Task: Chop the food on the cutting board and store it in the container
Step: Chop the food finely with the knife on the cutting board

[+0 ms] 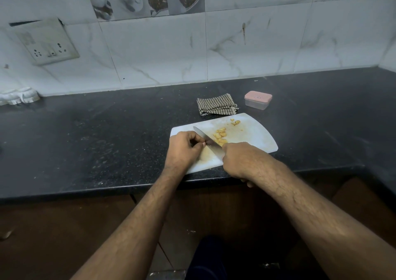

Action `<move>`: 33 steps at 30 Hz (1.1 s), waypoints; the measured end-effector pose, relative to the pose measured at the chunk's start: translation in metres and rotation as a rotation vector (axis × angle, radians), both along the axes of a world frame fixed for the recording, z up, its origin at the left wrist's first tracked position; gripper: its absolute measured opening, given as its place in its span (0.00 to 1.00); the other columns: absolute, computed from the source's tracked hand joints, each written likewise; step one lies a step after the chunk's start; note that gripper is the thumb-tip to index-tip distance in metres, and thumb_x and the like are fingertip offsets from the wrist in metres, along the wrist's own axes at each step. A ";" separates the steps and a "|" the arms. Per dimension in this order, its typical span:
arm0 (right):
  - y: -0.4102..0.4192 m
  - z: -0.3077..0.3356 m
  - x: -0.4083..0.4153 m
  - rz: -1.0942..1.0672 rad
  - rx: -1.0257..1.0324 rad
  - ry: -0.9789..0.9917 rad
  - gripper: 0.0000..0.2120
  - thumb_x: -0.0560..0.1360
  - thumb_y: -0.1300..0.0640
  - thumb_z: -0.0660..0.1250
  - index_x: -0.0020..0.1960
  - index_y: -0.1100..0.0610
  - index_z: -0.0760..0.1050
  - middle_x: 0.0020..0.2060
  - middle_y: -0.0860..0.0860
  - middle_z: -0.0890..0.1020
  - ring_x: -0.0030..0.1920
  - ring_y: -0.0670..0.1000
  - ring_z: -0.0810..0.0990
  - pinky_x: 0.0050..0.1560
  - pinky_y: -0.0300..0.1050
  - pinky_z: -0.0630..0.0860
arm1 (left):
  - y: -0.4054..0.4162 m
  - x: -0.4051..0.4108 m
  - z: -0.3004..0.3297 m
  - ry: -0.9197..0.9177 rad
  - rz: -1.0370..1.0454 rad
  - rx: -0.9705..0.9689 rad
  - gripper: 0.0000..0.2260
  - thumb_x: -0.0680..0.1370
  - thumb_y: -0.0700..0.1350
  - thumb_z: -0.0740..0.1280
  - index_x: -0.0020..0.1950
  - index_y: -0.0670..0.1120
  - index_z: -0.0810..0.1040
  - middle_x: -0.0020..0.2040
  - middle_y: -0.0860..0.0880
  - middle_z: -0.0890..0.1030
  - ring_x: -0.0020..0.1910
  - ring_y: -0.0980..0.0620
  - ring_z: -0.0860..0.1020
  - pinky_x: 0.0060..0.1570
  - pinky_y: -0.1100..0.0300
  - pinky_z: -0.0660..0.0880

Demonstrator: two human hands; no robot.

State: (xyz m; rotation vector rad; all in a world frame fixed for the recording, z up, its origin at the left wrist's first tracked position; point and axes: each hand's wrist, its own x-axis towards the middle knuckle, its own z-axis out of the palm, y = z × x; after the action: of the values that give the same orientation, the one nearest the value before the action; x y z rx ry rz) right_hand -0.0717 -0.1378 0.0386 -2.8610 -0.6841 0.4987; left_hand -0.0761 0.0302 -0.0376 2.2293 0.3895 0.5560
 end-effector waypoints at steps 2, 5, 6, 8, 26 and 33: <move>-0.003 0.000 0.003 -0.025 0.038 -0.036 0.15 0.83 0.55 0.57 0.69 0.54 0.69 0.41 0.51 0.70 0.35 0.49 0.72 0.38 0.45 0.76 | 0.001 0.000 -0.001 -0.025 -0.002 -0.012 0.03 0.77 0.43 0.75 0.44 0.49 0.85 0.39 0.57 0.85 0.36 0.59 0.82 0.41 0.61 0.80; -0.009 -0.001 0.010 -0.052 0.085 -0.127 0.13 0.83 0.54 0.58 0.66 0.53 0.71 0.42 0.49 0.71 0.39 0.50 0.74 0.40 0.47 0.75 | 0.003 0.001 -0.003 -0.052 -0.025 0.013 0.05 0.80 0.41 0.71 0.50 0.48 0.86 0.44 0.58 0.85 0.43 0.63 0.82 0.49 0.63 0.80; -0.012 -0.003 0.013 -0.049 0.082 -0.164 0.12 0.83 0.53 0.58 0.65 0.53 0.72 0.44 0.49 0.73 0.42 0.50 0.75 0.41 0.47 0.74 | 0.003 0.002 -0.004 -0.049 -0.037 0.033 0.07 0.81 0.40 0.69 0.52 0.48 0.86 0.46 0.58 0.86 0.46 0.63 0.82 0.53 0.63 0.80; -0.017 -0.008 0.018 -0.032 0.061 -0.231 0.12 0.84 0.52 0.58 0.64 0.52 0.73 0.46 0.50 0.75 0.46 0.51 0.75 0.43 0.47 0.73 | 0.003 0.002 -0.005 -0.047 -0.053 0.059 0.09 0.82 0.39 0.67 0.53 0.47 0.86 0.48 0.57 0.86 0.50 0.62 0.82 0.57 0.62 0.79; -0.030 -0.040 0.058 -0.067 0.138 -0.616 0.12 0.84 0.44 0.56 0.62 0.43 0.76 0.47 0.47 0.83 0.47 0.53 0.79 0.39 0.46 0.69 | 0.006 0.006 -0.009 -0.015 -0.039 0.100 0.05 0.75 0.47 0.78 0.47 0.51 0.84 0.43 0.55 0.82 0.40 0.59 0.78 0.41 0.67 0.74; -0.029 -0.068 0.089 -0.062 0.191 -0.658 0.15 0.83 0.42 0.59 0.67 0.42 0.74 0.47 0.48 0.80 0.47 0.52 0.80 0.38 0.45 0.72 | 0.006 0.007 -0.010 -0.050 -0.045 0.090 0.05 0.74 0.45 0.78 0.48 0.49 0.85 0.44 0.56 0.83 0.42 0.62 0.79 0.42 0.73 0.73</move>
State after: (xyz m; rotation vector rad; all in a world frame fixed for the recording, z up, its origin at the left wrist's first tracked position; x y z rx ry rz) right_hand 0.0171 -0.1666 -0.0291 -2.8254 -0.6737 -0.5190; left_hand -0.0688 0.0366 -0.0474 2.3000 0.2934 0.6150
